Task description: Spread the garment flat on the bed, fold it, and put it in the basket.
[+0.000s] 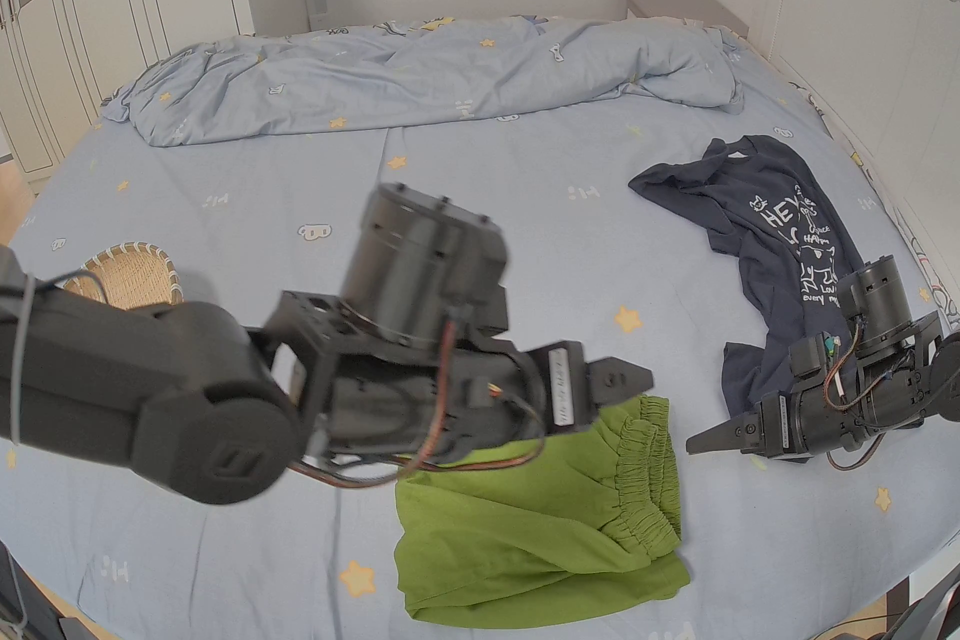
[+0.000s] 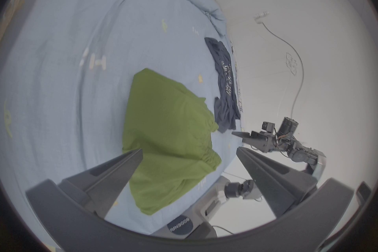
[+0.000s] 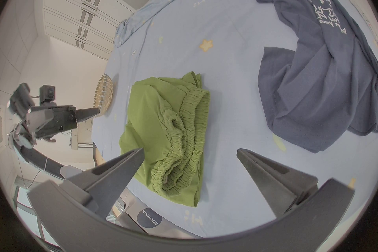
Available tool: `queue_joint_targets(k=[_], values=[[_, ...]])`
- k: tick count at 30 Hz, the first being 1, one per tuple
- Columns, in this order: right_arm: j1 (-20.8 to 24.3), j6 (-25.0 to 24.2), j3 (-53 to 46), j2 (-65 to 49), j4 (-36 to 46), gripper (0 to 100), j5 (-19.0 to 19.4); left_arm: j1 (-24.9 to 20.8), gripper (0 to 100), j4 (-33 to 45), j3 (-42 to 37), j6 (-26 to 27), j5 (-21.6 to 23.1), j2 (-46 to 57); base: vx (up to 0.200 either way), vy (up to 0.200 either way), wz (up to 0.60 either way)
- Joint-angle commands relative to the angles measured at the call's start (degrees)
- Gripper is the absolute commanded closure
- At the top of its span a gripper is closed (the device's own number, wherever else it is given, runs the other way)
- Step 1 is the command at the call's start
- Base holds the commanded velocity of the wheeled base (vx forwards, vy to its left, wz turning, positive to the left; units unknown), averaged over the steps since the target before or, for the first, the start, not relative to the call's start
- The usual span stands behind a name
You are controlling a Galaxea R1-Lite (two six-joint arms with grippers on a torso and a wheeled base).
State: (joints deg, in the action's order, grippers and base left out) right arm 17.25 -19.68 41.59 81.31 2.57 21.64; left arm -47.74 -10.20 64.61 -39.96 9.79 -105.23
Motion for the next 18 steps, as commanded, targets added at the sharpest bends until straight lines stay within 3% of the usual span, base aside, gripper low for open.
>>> queue_joint_targets(k=[1, 4, 7, 8, 9, 10, 12, 15, 18], values=[[0.06, -0.01, 0.33, -3.44, 0.06, 0, 0.16, 13.02, 0, 0.1, -9.68, -0.73, 12.36, 12.15, 0.0, 0.0, 0.0], [0.24, -0.01, 0.33, -4.23, 0.15, 0, 0.16, 19.35, 0, -0.17, -16.01, -0.21, 17.9, 12.15, 0.0, 0.0, 0.0], [0.77, -0.01, 0.24, -5.2, 0.33, 0, 0.16, 25.15, 0, -0.26, -20.05, 2.08, 20.88, 9.96, 0.0, 0.0, 0.0], [0.77, -0.01, 0.24, -5.2, 0.33, 0, 0.16, 25.15, 0, -0.26, -20.05, 2.08, 20.88, 9.96, 0.0, 0.0, 0.0], [1.73, -0.19, 0.07, -5.46, 0.33, 0, 0.16, 29.37, 0, -0.26, -21.63, 4.89, 25.72, 7.23, 0.0, 0.0, 0.0], [1.73, -0.19, 0.07, -5.37, 0.33, 0, 0.07, 29.9, 0, -0.26, -21.72, 5.24, 26.51, 6.88, 0.0, 0.0, 0.0], [2.0, -0.19, -0.11, -5.37, 0.33, 0, 0.07, 33.41, 0, -0.26, -22.25, 7.88, 33.01, 4.33, 0.0, 0.0, 0.0], [1.91, -0.19, -0.2, -5.46, 0.33, 0, 0.07, 34.73, 0, -0.26, -21.9, 10.87, 37.94, 0.55, 0.0, 0.0, 0.0], [1.73, -0.19, -0.11, -5.81, 0.33, 0, 0.07, 33.68, 0, -0.43, -21.81, 14.3, 37.94, -3.67, 0.0, 0.0, 0.0]])
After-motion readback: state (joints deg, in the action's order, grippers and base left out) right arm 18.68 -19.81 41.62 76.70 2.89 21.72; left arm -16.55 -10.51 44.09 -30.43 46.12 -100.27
